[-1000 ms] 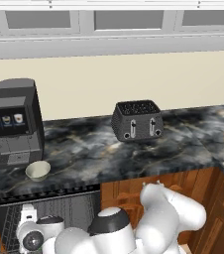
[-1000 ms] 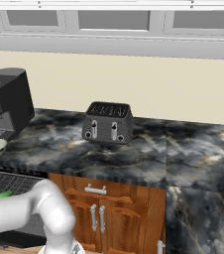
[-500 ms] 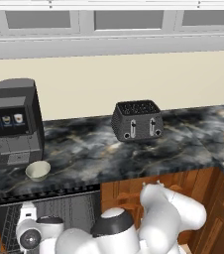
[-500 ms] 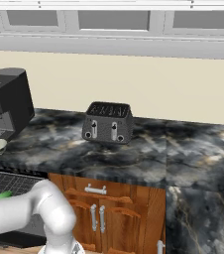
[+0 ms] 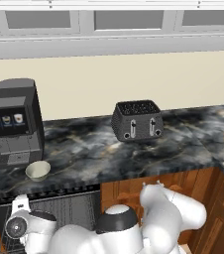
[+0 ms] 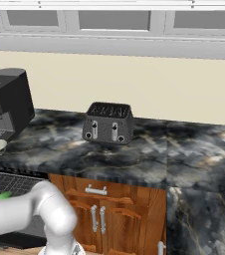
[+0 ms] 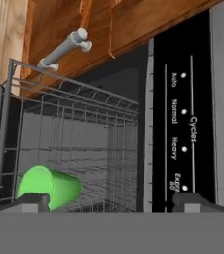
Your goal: Pick up the cup and bowl from the counter, place them in the dishwasher, and close the dishwasher door.
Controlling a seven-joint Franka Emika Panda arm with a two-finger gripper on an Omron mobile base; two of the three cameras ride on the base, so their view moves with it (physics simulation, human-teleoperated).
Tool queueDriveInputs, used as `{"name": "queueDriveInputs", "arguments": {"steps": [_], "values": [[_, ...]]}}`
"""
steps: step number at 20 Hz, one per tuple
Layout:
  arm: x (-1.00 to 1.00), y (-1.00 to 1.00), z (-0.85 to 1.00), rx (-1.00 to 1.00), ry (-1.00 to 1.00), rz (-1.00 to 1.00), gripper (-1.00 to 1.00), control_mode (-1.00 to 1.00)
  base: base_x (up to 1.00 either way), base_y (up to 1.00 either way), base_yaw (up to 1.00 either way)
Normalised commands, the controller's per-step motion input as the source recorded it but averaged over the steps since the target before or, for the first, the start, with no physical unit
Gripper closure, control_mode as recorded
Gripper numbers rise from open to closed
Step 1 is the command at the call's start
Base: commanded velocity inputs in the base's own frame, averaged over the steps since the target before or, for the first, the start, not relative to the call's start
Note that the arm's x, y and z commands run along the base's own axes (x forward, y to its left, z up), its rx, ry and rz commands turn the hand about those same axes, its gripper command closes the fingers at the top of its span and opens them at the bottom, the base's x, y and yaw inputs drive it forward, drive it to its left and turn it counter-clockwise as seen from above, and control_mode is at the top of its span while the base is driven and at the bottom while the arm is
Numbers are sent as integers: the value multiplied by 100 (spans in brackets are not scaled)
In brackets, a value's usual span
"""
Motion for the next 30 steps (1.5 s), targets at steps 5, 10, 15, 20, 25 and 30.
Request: {"name": "queueDriveInputs", "arguments": {"steps": [5,10,15,20,25,30], "values": [[0,-5,48,-7,0,0,-100,-100,0,0,0],[0,-12,49,-4,0,0,-100,-100,0,0,0],[0,-24,47,-5,0,0,-100,-100,0,0,0],[0,-27,35,-8,-2,0,-100,-100,0,0,0],[1,-24,25,-9,-3,0,-100,-100,0,0,0],[15,-18,9,-4,-1,0,-100,-100,0,0,0]]}}
